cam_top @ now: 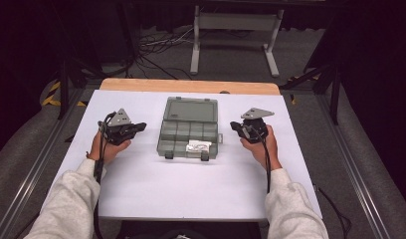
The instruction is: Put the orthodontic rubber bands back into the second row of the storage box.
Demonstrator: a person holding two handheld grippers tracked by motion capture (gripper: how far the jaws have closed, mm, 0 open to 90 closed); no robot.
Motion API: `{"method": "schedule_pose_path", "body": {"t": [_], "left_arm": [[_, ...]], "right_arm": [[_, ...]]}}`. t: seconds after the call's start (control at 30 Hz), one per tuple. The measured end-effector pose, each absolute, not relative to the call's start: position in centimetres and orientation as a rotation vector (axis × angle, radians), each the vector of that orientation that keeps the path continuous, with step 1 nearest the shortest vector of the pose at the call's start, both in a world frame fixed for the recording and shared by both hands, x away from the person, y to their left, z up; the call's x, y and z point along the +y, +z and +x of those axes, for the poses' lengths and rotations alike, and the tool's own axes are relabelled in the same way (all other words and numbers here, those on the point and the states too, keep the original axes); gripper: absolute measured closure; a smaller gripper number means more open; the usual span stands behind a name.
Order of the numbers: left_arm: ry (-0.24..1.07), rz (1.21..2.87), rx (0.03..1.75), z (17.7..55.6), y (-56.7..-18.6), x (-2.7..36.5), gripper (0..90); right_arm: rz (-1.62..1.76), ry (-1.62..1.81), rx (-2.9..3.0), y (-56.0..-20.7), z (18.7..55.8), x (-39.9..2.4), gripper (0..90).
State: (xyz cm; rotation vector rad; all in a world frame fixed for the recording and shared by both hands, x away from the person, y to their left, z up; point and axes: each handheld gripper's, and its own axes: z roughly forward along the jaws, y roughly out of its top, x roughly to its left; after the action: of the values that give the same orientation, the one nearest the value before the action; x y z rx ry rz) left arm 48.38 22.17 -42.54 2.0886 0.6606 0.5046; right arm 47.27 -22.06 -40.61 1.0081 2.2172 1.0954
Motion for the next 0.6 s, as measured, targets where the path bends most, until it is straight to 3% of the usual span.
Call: {"method": "schedule_pose_path", "body": {"t": [0.6], "left_arm": [[0.456,2.178,0.724,55.2,-42.6,19.3,90.0]], "right_arm": [[1.039,0.892,2.355,-41.6,54.5,-19.7,90.0]]}}
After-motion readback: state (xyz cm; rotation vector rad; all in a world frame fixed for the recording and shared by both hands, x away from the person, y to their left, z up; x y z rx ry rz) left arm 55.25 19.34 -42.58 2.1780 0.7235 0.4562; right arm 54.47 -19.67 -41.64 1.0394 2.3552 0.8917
